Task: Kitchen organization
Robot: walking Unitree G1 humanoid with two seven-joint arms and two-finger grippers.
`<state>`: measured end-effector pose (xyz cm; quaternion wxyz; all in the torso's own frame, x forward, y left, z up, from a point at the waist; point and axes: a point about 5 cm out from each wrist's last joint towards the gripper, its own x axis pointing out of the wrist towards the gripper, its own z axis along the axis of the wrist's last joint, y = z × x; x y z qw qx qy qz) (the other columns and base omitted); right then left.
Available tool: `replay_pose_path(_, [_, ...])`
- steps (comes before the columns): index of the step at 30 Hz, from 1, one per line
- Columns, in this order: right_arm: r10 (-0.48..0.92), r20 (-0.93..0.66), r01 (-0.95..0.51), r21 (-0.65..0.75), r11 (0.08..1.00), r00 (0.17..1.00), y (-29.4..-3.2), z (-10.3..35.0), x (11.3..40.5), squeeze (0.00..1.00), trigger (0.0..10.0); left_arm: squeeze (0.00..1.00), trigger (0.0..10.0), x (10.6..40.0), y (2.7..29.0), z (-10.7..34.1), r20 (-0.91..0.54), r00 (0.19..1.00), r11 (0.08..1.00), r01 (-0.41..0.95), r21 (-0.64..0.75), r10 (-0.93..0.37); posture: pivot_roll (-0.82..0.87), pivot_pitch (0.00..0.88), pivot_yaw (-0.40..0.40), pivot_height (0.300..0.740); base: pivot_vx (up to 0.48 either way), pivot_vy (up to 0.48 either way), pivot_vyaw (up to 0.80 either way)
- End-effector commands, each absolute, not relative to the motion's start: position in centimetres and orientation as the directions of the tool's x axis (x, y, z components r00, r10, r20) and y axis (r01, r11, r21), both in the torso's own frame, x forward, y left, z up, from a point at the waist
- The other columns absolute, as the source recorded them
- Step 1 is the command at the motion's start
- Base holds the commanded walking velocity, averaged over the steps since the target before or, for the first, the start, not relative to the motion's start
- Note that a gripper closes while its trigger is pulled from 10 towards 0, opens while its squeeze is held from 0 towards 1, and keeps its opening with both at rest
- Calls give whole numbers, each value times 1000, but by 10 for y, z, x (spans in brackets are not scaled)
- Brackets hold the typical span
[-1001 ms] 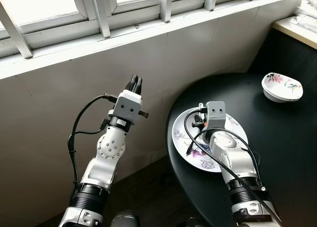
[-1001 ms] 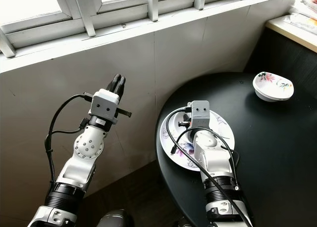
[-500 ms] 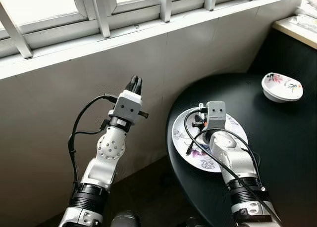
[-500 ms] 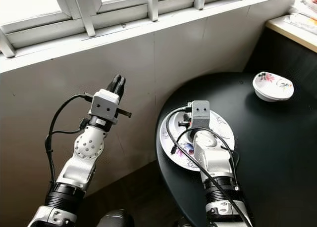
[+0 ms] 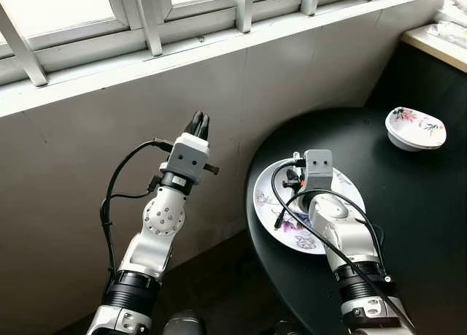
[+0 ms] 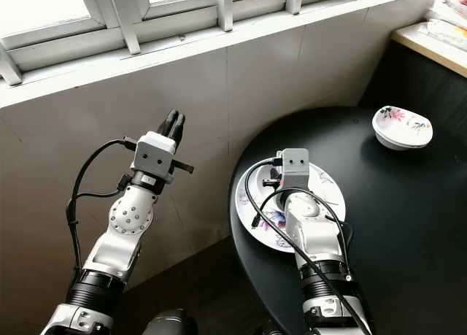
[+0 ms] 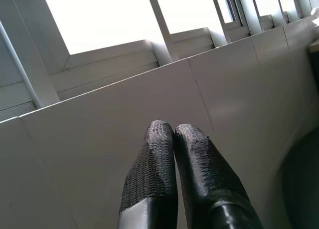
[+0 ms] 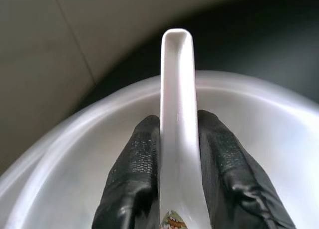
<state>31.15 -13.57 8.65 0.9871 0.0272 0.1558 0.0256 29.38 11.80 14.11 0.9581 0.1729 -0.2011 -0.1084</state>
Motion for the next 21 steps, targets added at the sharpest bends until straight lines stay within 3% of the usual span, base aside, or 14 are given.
replay_pose_path(1, [52, -12, -52, 37, 998, 999, -133, 137, 318, 0, 0, 0, 10000, 295, 116, 140, 332, 900, 915, 151, 373, -284, 149, 0, -25, 740, 0, 0, 0])
replay_pose_path(5, [57, 167, -62, 21, 998, 984, -131, 166, 315, 0, 0, 0, 10000, 295, 117, 139, 328, 901, 917, 154, 369, -284, 149, 0, -25, 740, 0, 0, 0])
replay_pose_path(21, [66, 240, -65, -14, 998, 969, -129, 177, 311, 0, 0, 0, 10000, 295, 118, 141, 335, 899, 918, 151, 367, -282, 149, 0, -27, 740, 0, 0, 0])
